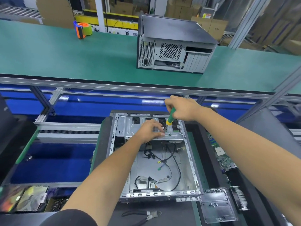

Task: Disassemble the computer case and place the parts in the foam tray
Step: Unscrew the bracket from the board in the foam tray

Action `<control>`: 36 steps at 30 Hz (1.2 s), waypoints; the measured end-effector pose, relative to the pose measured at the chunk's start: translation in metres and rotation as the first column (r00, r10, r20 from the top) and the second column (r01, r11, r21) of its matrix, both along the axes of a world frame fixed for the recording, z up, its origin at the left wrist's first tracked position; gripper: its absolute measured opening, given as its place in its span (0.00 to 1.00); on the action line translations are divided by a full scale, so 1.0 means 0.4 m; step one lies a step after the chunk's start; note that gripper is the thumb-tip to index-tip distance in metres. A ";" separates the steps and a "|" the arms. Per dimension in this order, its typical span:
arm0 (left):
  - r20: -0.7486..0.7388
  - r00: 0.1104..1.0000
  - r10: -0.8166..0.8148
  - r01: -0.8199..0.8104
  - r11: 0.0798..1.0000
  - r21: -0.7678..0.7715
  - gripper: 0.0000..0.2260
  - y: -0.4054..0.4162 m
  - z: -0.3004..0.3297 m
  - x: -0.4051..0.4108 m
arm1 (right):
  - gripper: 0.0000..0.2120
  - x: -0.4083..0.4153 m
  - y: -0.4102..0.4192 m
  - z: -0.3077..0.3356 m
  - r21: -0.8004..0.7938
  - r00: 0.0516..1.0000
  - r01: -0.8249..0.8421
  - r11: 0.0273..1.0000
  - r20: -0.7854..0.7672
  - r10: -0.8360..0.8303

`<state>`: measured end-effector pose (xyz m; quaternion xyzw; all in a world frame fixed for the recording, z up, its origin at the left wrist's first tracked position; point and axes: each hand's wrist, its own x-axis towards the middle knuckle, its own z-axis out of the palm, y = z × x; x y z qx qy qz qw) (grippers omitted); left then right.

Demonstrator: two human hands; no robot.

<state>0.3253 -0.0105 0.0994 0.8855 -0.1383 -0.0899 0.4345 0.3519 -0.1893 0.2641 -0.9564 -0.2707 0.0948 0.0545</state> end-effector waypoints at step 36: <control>-0.187 0.627 -0.756 0.702 0.444 0.557 0.08 -0.668 -0.061 -0.336 | 0.07 -0.124 -0.340 -0.093 0.538 0.959 0.282 0.794 -0.172 -0.224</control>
